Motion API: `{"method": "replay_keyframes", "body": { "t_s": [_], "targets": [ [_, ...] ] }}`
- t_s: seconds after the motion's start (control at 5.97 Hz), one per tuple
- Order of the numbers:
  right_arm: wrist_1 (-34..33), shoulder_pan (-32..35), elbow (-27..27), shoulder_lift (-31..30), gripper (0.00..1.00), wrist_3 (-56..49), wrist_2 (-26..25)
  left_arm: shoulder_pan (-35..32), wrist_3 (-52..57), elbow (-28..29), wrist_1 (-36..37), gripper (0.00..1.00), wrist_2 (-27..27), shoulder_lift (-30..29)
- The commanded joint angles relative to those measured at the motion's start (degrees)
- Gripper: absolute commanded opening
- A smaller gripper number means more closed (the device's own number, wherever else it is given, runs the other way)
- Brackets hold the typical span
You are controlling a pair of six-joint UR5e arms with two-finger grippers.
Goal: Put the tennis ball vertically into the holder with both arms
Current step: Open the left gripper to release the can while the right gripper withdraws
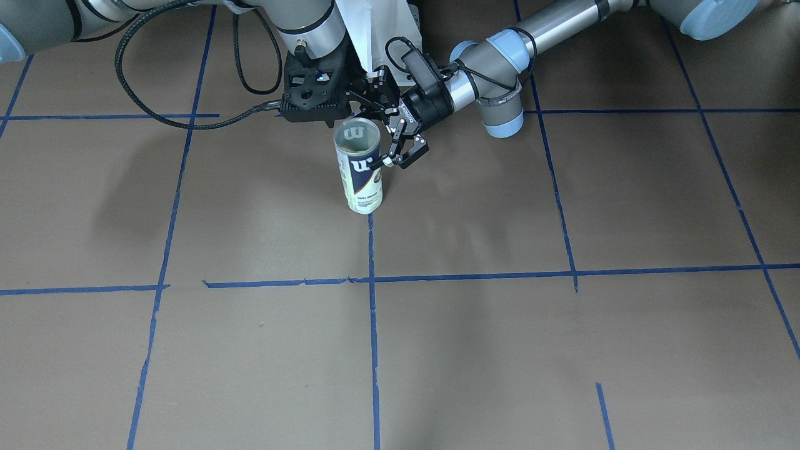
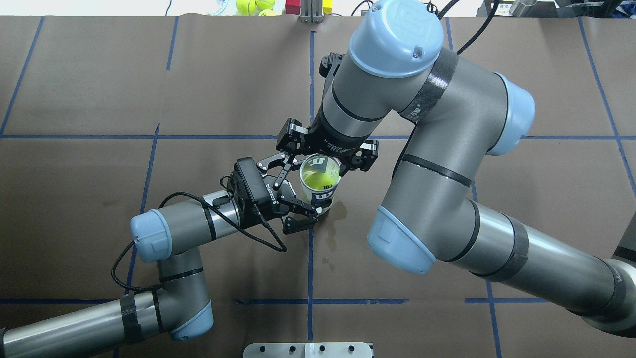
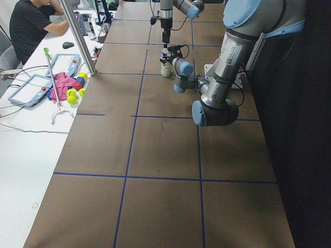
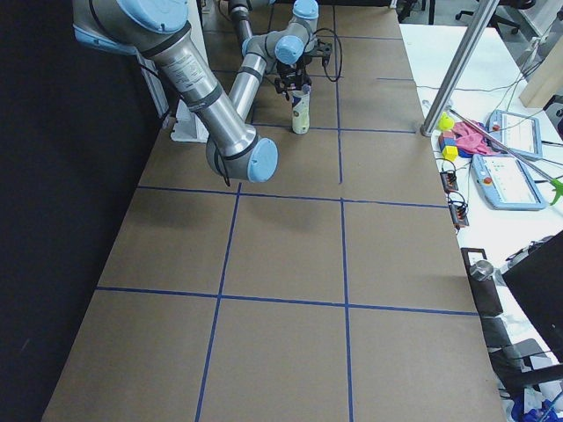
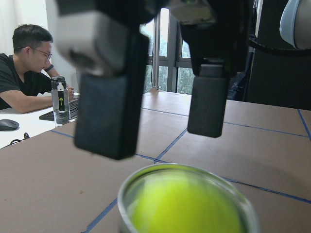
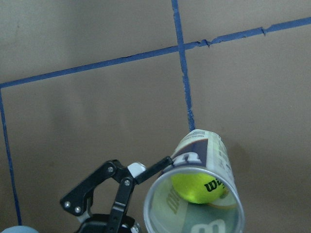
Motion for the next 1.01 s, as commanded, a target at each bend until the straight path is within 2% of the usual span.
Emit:
{"method": "replay_keyframes", "body": {
  "t_s": [0.0,0.17,0.34,0.5,0.67,0.84],
  "targets": [
    [0.0,0.6,0.3,-0.2,0.99,-0.6,0.0,-0.2,0.0,-0.5,0.0,1.00,0.0,0.0],
    [0.0,3.3,0.6,-0.4,0.99,-0.8,1.1,-0.6,-0.2,-1.1,0.0,1.00,0.0,0.2],
    [0.0,6.6,0.6,-1.0,0.99,-0.9,4.3,-1.1,-0.2,-1.7,0.0,1.00,0.0,3.3],
    [0.0,10.5,0.6,-2.3,0.99,-2.8,7.2,-1.9,-0.2,-4.8,0.0,1.00,0.0,7.3],
    [0.0,14.6,0.7,-4.8,0.99,-7.2,8.1,-2.0,-0.3,-8.1,-0.5,1.00,-0.1,11.2],
    [0.0,18.5,0.7,-8.2,0.99,-11.9,8.0,-3.6,-1.2,-8.3,-0.9,1.00,-0.2,11.5]
  ]
}}
